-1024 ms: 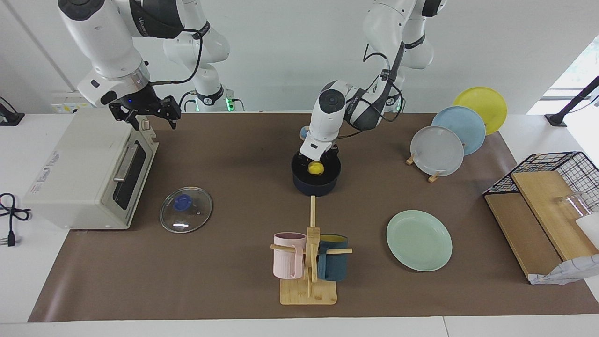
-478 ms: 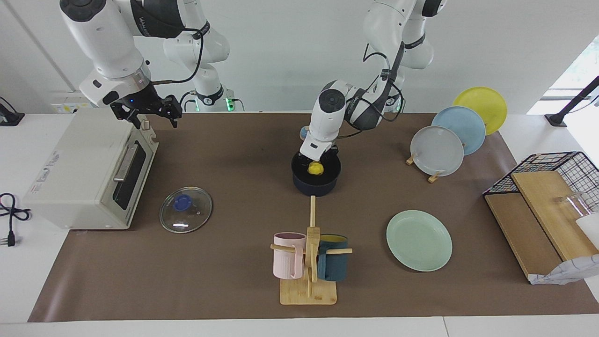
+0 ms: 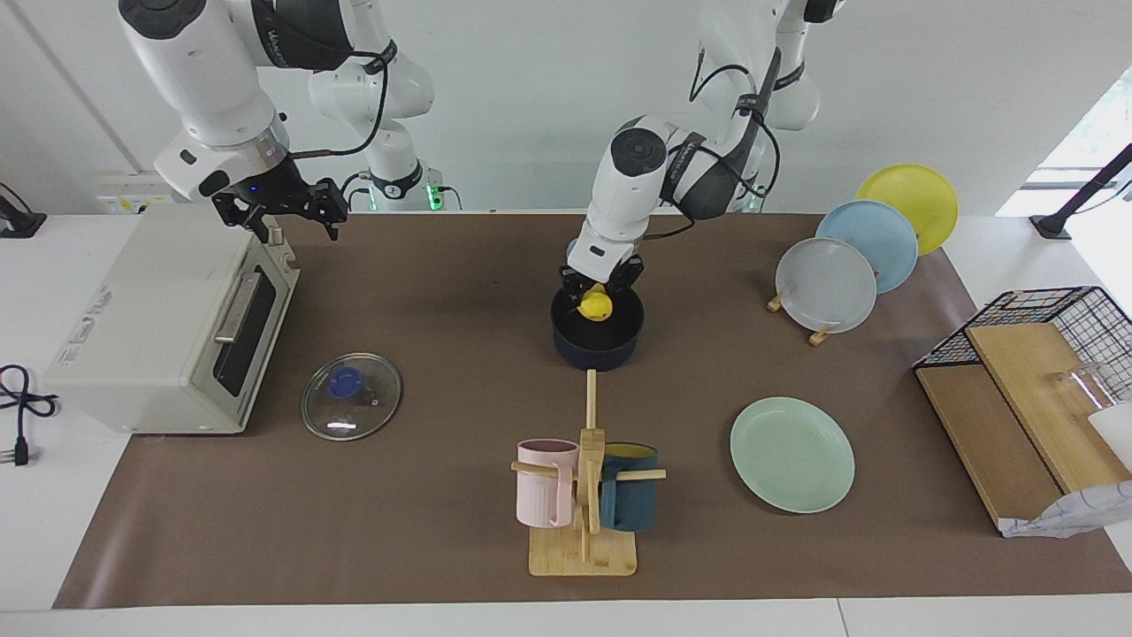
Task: Transfer potato from pot to plate
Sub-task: 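Grasp the yellow potato in the saucepan with the left gripper and lift, then carry the potato to the pale green plate and open the left gripper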
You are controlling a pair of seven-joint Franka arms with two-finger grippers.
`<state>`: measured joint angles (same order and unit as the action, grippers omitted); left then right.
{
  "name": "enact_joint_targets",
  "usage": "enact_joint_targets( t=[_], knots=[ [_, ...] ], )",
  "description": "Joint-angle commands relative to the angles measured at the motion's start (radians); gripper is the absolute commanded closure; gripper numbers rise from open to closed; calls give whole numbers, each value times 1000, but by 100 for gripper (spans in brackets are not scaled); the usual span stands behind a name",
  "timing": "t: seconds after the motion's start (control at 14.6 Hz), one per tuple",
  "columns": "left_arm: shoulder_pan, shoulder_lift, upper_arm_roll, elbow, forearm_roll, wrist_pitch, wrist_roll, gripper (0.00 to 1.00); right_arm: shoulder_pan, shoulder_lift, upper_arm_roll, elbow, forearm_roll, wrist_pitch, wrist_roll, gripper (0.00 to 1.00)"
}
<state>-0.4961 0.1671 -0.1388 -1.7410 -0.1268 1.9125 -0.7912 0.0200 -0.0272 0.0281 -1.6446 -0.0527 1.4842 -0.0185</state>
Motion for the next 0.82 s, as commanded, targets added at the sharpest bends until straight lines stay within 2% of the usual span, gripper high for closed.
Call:
enact_joint_targets(
  t=[0.0, 0.2, 0.34, 0.48, 0.61, 0.75],
  knots=[
    [127, 52, 2, 159, -19, -127, 126, 100, -14, 3, 4, 9, 8, -9, 22, 0],
    [264, 121, 2, 279, -11, -173, 301, 100, -12, 3, 4, 8, 8, -7, 22, 0],
    [345, 149, 5, 285, -2, -133, 448, 100, -12, 3, 4, 8, 8, -5, 20, 0],
    [422, 224, 5, 314, 33, -60, 580, 100, -11, -2, 4, 8, 8, -5, 20, 0],
    [438, 342, 7, 388, 73, -5, 659, 100, -11, -5, 4, 8, 8, -7, 20, 0],
    [444, 409, 5, 397, 131, 61, 687, 100, -12, -7, 4, 5, 8, -9, 17, 0]
  ],
)
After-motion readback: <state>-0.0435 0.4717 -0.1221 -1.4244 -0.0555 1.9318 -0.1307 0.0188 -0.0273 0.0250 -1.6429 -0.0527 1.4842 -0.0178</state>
